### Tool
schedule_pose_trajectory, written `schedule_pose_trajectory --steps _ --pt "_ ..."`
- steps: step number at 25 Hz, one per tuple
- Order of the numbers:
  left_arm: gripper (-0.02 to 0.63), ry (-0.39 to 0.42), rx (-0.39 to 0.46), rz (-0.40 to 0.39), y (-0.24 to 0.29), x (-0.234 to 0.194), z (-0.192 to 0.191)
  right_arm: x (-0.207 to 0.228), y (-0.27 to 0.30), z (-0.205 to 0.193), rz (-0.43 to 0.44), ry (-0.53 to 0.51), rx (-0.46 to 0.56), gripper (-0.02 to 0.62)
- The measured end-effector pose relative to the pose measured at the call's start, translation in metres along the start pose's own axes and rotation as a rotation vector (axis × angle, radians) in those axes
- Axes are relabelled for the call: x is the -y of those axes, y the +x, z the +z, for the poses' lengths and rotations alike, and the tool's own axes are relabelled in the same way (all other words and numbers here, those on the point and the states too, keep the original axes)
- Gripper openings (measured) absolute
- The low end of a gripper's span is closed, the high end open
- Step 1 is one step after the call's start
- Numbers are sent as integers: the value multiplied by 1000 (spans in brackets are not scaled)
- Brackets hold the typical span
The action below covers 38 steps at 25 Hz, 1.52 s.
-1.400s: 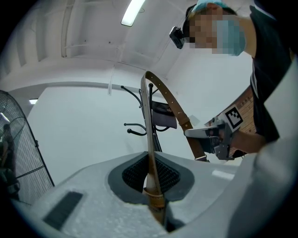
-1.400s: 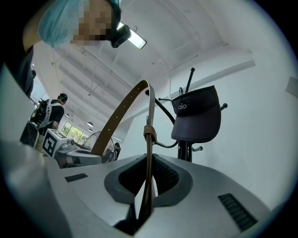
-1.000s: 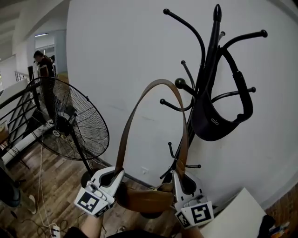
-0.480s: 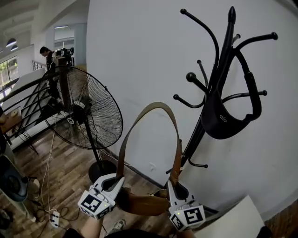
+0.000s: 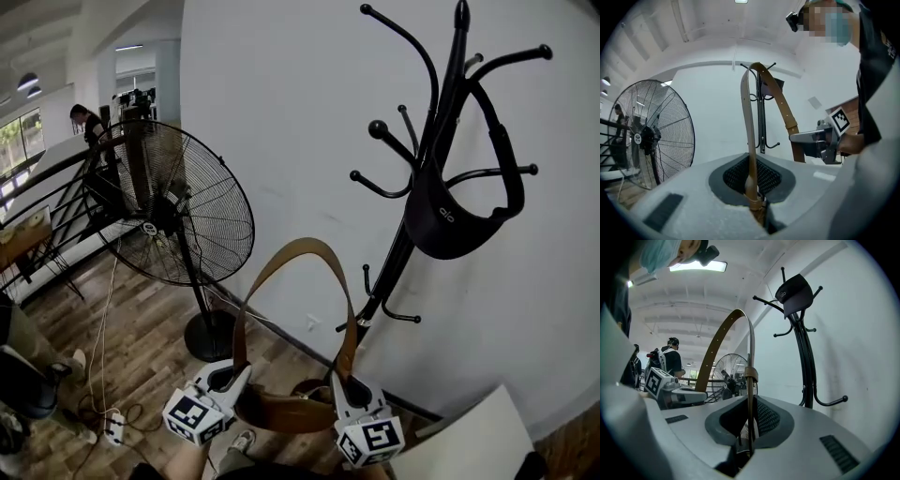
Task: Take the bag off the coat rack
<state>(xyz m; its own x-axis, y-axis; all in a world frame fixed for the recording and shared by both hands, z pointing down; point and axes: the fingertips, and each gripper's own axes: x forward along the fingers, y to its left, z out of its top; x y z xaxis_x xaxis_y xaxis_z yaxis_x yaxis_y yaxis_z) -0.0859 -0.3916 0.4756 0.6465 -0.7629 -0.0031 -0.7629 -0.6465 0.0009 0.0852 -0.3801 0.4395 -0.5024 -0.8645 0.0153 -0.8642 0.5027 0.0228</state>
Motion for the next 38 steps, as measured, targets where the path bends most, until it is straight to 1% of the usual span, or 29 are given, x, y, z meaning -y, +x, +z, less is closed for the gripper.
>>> schedule_pose_trajectory --steps 4,12,16,21,27,38 --pt "12 -31 -21 7 -8 9 -17 -5 -7 -24 16 20 -46 26" --pt "12 -123 -114 76 -32 17 -66 -21 -17 -69 56 39 -147 26" --pt "12 -132 -135 83 -39 22 -80 -29 -22 -86 75 41 -176 26" --pt "12 -145 -157 92 -43 26 -89 -38 -23 -104 92 65 -196 26" --pt "12 -161 -175 98 -43 28 -97 -42 -26 -120 104 63 -238 25" --pt "12 -163 -182 99 -37 24 -96 -38 -19 -117 105 54 -233 25"
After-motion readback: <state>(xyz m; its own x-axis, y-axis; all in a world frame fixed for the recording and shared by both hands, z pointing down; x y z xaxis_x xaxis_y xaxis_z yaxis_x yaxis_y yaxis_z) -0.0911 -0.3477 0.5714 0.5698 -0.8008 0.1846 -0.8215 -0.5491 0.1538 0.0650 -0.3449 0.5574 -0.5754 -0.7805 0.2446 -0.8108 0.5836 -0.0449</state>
